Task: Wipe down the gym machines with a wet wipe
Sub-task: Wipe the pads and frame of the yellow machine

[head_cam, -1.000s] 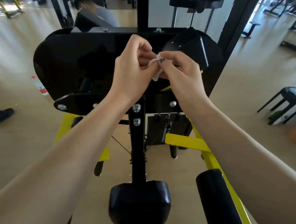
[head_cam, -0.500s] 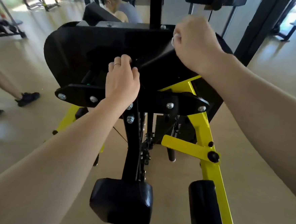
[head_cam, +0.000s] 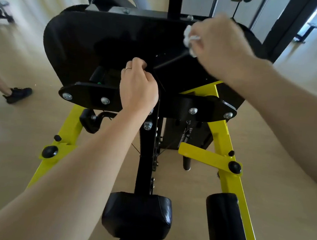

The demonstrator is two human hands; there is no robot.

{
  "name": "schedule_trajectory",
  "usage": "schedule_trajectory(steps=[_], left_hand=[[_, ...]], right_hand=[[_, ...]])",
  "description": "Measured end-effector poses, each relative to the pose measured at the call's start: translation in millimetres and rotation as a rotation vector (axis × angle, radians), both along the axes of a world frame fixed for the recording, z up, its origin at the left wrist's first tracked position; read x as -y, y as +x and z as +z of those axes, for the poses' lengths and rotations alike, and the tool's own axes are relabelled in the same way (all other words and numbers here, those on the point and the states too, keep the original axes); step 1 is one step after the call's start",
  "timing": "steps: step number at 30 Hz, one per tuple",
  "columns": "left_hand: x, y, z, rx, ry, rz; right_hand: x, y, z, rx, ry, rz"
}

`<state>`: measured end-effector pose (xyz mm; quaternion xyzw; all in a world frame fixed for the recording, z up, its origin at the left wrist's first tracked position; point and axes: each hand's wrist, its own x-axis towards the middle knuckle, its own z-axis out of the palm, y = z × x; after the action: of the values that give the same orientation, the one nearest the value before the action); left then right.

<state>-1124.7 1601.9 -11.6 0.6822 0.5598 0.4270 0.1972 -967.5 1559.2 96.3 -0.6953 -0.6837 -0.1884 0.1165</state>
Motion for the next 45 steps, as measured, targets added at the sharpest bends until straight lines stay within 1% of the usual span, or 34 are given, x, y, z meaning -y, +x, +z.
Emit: schedule_trajectory(steps=[2, 5, 7, 10, 13, 16, 20, 22, 25, 28, 30, 33, 35, 36, 38, 40, 43, 45], left_hand=[[1.6, 0.1, -0.3, -0.01, 0.009, -0.002], [0.1, 0.7, 0.2, -0.028, -0.001, -0.017], [-0.7, 0.8, 0.7, -0.035, -0.022, -0.013], [-3.1, 1.0, -0.8, -0.035, -0.016, 0.001], [-5.5, 0.8, -3.8, -0.013, -0.005, 0.004], [-3.4, 0.8, -3.5, 0.004, -0.006, 0.008], [-0.6, 0.2, -3.0, 0.021, 0.007, -0.007], [-0.2, 0.3, -2.9, 0.023, 0.023, -0.008], [0.1, 0.5, -1.7, 0.017, 0.031, 0.009], [-1.8, -0.3, -3.2, 0.009, 0.025, 0.02], [-2.0, -0.4, -4.0, 0.005, 0.021, 0.026], [0.3, 0.6, -2.9, 0.011, 0.014, 0.026], [1.3, 0.7, -2.1, 0.03, 0.016, 0.025], [1.7, 0.5, -2.2, 0.032, 0.021, 0.024], [1.6, 0.2, -3.0, 0.011, 0.028, 0.021], [0.3, 0.4, -3.3, -0.013, 0.03, 0.025], [-1.9, 0.2, -2.9, -0.042, 0.031, 0.033], [-1.8, 0.1, -3.4, -0.062, 0.032, 0.036]], right_hand=[[2.3, 6.9, 7.6, -0.003, 0.023, -0.033], [-12.0, -17.9, 3.9, -0.005, -0.105, 0.005], [-29.6, -40.1, -2.0, -0.068, -0.175, 0.038], [-47.7, -66.5, -11.0, -0.15, -0.221, 0.083], [-52.9, -79.0, -19.7, -0.114, -0.277, 0.139], [-52.7, -58.9, -9.5, -0.053, -0.256, 0.118], [-50.1, -0.2, 16.0, -0.038, -0.173, -0.038], [-50.7, 0.9, 18.6, -0.041, -0.143, -0.078], [-58.6, -42.6, 1.2, -0.073, -0.192, -0.025], [-61.3, -80.8, -16.2, -0.123, -0.32, 0.118], [-65.4, -75.1, -15.1, -0.135, -0.358, 0.145], [-64.5, -48.0, 4.5, -0.076, -0.346, 0.087], [-61.3, -33.1, 13.3, -0.074, -0.417, 0.079], [-62.1, -28.0, 13.5, -0.051, -0.406, 0.071], [-66.6, -30.8, 8.9, -0.067, -0.302, 0.008], [-73.9, -48.5, -1.3, -0.064, -0.239, 0.033], [-87.0, -69.6, -21.2, -0.08, -0.325, 0.128], [-87.6, -69.7, -26.4, -0.056, -0.341, 0.149]])
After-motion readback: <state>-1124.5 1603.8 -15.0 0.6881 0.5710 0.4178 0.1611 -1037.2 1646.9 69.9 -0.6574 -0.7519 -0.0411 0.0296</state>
